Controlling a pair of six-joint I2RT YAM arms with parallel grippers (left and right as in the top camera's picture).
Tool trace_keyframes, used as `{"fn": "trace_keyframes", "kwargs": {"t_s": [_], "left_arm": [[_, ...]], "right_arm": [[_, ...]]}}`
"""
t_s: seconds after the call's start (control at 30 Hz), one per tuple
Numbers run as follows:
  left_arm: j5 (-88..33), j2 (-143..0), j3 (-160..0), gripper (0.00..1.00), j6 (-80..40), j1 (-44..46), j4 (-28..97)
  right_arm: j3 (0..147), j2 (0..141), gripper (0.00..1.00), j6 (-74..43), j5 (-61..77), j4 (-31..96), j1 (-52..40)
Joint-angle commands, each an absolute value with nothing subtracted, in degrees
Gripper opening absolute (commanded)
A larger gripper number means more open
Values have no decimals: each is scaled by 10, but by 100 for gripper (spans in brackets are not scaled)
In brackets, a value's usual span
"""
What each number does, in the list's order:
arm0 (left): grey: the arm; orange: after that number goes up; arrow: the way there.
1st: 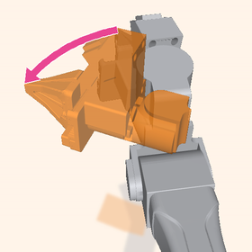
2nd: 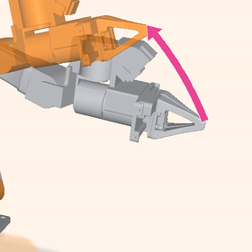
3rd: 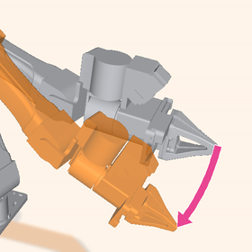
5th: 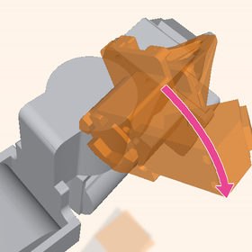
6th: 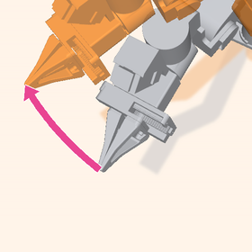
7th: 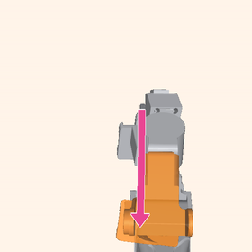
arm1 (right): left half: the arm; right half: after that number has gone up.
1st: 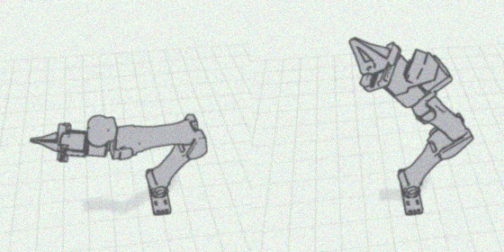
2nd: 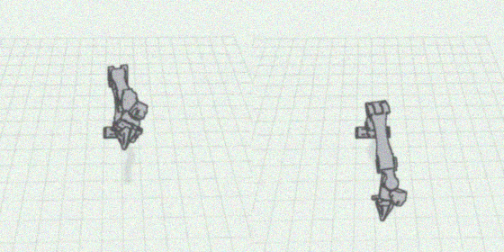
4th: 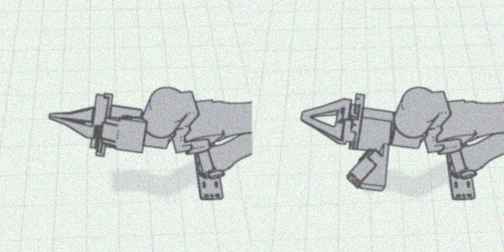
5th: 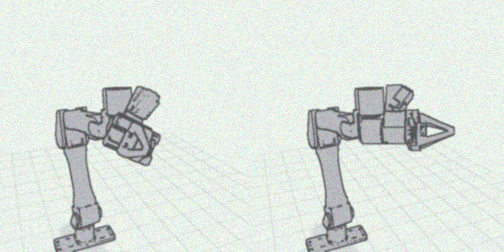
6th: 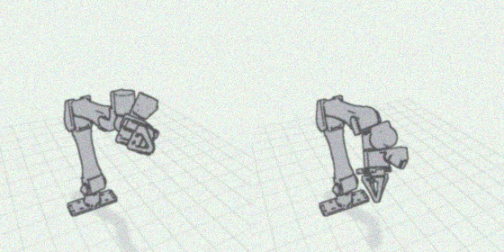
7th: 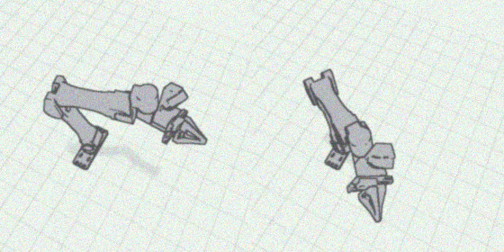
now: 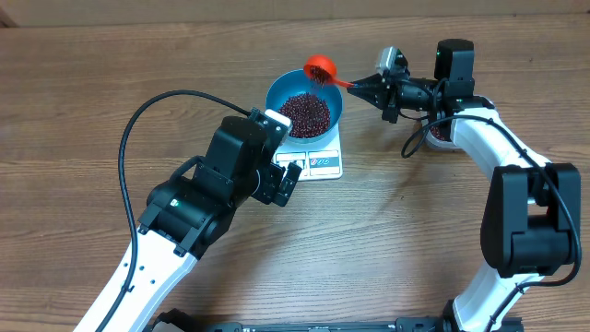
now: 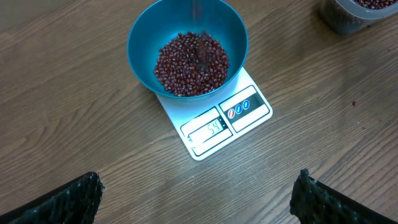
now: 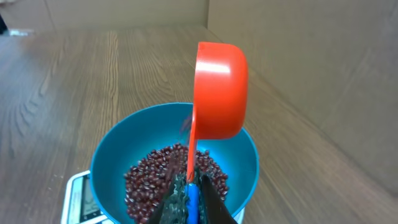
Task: Scoop item into bowl and weigh 150g on scale
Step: 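Tilt the red cup to pour beans into the teal bowl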
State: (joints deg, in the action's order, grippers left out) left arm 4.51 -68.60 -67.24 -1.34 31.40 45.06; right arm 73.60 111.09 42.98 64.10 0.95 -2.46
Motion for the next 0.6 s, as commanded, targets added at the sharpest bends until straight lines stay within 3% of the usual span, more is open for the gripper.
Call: {"fn": "trace_keyframes", "kwargs": {"t_s": [0.0, 0.57], "left_arm": [[44, -689, -674, 100, -19, 311, 450], [44, -689, -674, 100, -19, 311, 450]], "right_arm": [[747, 1111, 4, 489, 657, 6, -27], [747, 1111, 4, 560, 662, -47, -55]]}}
